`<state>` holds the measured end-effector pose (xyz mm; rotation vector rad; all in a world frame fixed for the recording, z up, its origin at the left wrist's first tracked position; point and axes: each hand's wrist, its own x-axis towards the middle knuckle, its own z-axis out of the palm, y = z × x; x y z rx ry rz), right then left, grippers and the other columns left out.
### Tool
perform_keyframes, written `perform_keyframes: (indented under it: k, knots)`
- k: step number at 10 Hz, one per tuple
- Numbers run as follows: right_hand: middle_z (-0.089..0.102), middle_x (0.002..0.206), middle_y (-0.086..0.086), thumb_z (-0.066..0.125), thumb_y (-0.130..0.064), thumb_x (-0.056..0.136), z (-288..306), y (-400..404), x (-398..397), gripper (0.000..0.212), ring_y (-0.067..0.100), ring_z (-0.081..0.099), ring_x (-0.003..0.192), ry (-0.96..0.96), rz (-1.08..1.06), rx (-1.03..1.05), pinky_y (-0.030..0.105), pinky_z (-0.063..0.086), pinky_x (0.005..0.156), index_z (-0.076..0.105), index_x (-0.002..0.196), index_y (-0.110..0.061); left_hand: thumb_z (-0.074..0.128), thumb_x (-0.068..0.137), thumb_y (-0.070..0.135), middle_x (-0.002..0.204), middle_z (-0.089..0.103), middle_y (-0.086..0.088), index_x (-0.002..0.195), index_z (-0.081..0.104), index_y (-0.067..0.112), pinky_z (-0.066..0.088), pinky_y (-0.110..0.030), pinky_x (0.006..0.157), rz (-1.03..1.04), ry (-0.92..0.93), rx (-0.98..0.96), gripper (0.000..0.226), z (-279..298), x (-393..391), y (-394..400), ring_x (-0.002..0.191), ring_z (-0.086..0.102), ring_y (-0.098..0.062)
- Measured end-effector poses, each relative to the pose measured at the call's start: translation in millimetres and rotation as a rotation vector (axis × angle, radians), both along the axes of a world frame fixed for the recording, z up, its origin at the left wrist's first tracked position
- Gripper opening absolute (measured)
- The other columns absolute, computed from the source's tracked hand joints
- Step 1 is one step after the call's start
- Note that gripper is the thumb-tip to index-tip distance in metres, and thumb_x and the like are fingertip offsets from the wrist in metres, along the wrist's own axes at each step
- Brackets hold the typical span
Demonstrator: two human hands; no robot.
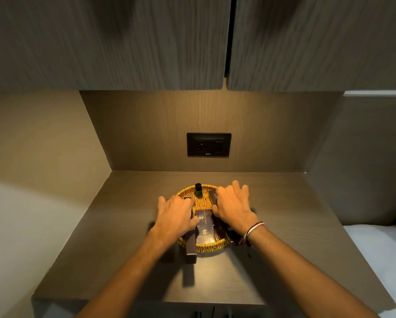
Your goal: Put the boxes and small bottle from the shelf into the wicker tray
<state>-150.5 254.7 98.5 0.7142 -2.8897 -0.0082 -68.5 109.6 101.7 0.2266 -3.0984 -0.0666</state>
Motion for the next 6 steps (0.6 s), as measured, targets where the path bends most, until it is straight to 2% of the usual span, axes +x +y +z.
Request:
perform_keyframes:
  k: [1,4,6]
  knots:
    - [0.069,0.094,0.007,0.062,-0.042,0.085,-0.4,2.0,-1.6,0.027,0.027,0.052,0.098,0.011,-0.002,-0.002,0.042,0.034,0.075,0.064,0.097,-0.018,0.056,0.089,0.045,0.095,0.068,-0.001,0.109,0.064,0.021,0.039,-0.046,0.092,-0.002,0.012,-0.013,0.032,-1.1,-3.0,-5.0,0.097,0.061,-0.021]
    - [0.069,0.093,0.007,0.062,-0.041,0.084,0.2,4.3,-1.1,0.027,0.027,0.052,0.097,0.009,-0.021,0.009,0.042,0.031,0.073,0.064,0.099,-0.019,0.055,0.091,0.041,0.098,0.069,-0.003,0.112,0.062,0.02,0.039,-0.043,0.092,0.04,0.04,0.025,0.031,-2.1,-3.6,-14.1,0.098,0.061,-0.021]
    - [0.069,0.102,0.008,0.06,-0.055,0.085,5.2,5.5,-2.7,0.042,0.028,0.053,0.104,-0.016,-0.011,-0.014,0.044,0.037,0.079,0.064,0.105,-0.018,0.052,0.092,0.055,0.109,0.068,-0.004,0.114,0.062,0.02,0.042,-0.045,0.092,0.049,0.087,-0.009,0.043,-0.9,-2.4,-13.8,0.107,0.059,-0.023]
